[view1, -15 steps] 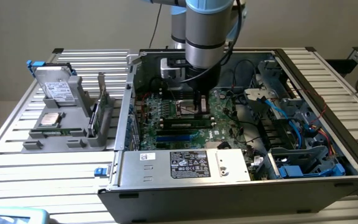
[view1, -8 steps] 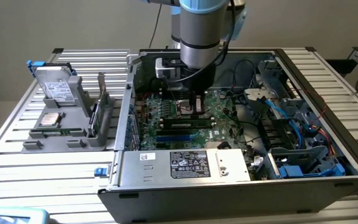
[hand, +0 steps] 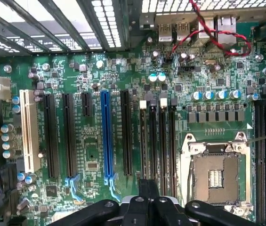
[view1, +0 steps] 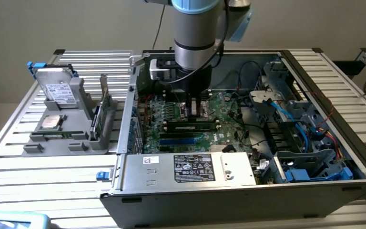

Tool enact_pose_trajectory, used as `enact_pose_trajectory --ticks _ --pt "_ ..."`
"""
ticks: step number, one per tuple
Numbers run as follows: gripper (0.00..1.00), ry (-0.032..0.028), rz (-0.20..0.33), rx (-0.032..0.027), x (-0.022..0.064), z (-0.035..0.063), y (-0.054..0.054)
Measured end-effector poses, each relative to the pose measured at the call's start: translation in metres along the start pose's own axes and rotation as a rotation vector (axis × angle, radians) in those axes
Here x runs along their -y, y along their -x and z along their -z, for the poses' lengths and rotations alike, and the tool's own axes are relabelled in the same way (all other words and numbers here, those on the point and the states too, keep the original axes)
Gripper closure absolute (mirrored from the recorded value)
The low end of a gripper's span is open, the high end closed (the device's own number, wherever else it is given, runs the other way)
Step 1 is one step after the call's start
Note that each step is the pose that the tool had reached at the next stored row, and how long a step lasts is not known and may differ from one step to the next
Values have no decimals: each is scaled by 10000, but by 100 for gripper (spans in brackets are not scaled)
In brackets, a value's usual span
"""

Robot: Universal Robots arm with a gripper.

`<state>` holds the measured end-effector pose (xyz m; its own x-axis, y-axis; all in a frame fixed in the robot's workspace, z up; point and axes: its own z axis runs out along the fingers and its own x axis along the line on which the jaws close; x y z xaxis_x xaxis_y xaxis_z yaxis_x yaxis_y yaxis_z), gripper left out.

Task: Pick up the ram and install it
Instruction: 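Press down the ram until it locks into place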

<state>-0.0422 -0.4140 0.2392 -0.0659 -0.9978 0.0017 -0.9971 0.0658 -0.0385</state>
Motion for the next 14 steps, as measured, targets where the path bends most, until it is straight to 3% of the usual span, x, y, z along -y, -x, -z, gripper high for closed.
enact_pose_trajectory --ticks 11,14 --pt "89 3 -240 -24 -211 -135 18" --pt "89 10 -278 -26 -231 -169 19"
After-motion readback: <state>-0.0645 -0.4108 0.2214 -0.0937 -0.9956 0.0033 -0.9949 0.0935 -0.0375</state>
